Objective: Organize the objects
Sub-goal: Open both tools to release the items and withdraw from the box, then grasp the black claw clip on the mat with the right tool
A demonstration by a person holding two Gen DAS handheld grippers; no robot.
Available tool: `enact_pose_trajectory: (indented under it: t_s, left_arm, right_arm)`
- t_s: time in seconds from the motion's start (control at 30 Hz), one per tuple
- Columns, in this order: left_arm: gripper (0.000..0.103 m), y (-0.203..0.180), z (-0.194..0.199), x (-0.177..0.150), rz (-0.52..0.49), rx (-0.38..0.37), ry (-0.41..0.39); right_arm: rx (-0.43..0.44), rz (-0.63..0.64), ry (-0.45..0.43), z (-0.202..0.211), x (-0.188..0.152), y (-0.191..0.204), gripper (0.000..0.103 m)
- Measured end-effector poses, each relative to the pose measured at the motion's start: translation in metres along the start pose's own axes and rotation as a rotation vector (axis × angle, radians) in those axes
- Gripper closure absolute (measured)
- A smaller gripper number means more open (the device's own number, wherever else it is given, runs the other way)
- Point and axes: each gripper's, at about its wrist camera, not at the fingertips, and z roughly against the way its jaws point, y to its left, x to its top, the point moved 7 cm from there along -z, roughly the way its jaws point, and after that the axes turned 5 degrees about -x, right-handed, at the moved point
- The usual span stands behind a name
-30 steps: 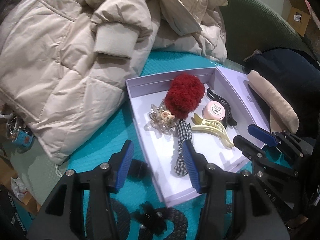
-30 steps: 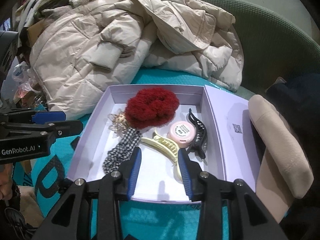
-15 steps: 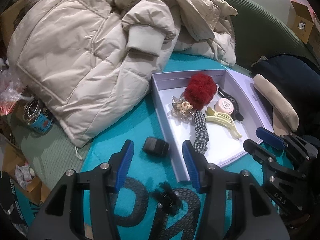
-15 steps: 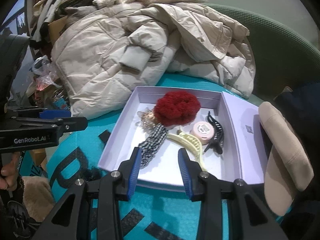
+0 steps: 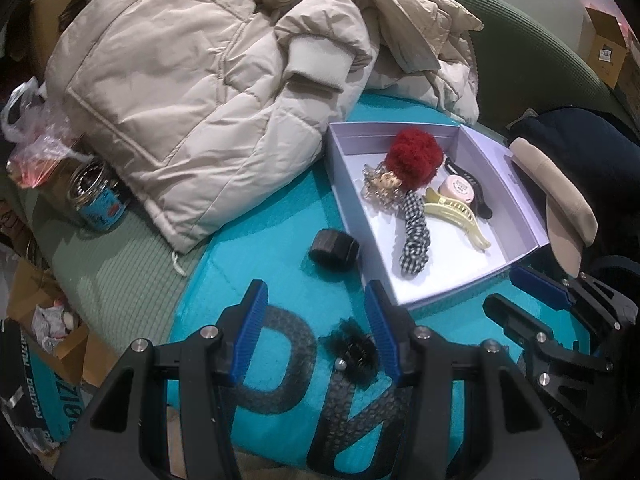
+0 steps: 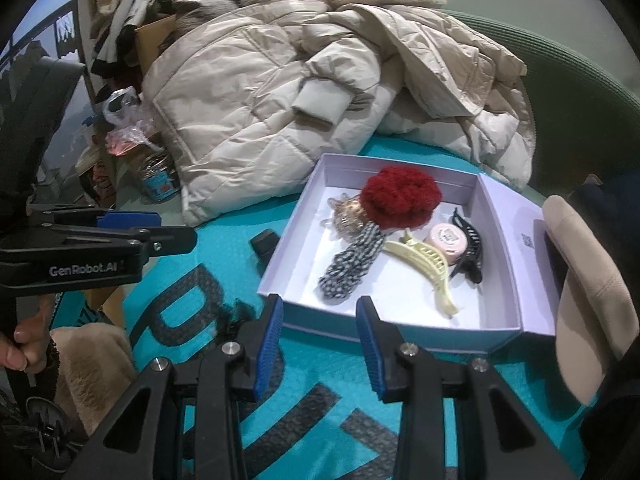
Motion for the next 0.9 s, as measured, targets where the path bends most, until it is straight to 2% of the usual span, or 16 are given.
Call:
enact_pose_trajectory:
  t_s: [0.63,0.9]
  left_arm:
    - [0.054,0.039,0.002,-0.053,0.073,0.031,0.044]
    - [0.054,0.054,-0.010,-0.063,0.103,0.032,0.063]
  right_arm:
    - [0.160,0.068,0.064,-0.019,-0.032,0.061,0.066]
    - [0.185,0.076,0.109,-0.043,-0.041,0.074,0.066]
